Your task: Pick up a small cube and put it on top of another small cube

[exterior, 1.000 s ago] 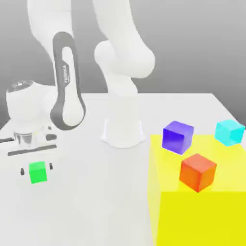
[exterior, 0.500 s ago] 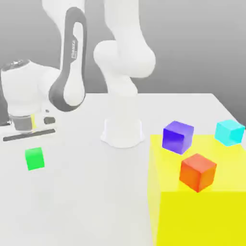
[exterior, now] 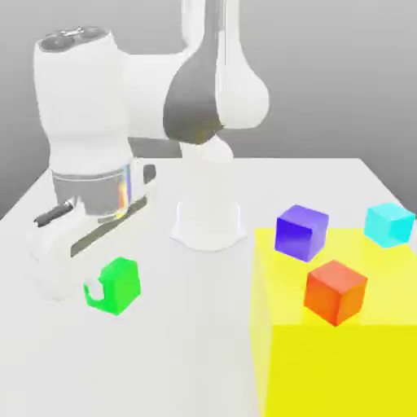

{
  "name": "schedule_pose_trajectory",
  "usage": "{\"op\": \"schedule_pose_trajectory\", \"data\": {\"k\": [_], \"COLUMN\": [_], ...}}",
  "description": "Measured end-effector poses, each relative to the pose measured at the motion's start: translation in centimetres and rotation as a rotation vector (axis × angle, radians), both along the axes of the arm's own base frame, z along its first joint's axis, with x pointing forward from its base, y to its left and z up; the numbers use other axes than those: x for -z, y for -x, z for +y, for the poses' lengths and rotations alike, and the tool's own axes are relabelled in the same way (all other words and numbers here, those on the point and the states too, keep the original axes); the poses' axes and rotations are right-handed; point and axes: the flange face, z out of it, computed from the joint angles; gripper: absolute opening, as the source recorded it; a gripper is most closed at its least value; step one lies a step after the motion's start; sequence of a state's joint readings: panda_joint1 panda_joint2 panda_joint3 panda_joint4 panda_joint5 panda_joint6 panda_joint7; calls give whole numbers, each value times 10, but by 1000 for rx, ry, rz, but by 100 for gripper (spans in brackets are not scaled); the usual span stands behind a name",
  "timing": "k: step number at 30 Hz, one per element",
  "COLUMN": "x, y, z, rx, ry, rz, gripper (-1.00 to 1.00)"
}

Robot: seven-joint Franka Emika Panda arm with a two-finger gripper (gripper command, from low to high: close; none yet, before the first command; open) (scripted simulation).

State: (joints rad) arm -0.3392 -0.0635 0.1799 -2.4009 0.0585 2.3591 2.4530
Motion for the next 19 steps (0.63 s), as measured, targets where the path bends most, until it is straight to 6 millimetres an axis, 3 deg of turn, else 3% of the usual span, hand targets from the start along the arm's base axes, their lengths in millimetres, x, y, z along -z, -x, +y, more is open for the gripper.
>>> {"op": "schedule_pose_trajectory", "data": {"k": [6, 11, 13, 15, 16, 19], "x": [-56, -101, -87, -58, -49, -49], "y": [-27, -22, -23, -23, -22, -22], "z": [111, 211, 219, 221, 221, 221], "rx": [-305, -563, -588, -593, -595, -595], "ry": [12, 29, 33, 34, 34, 34], "rz": [2, 12, 15, 15, 15, 15], "gripper": [-100, -100, -100, -100, 100, 100]}}
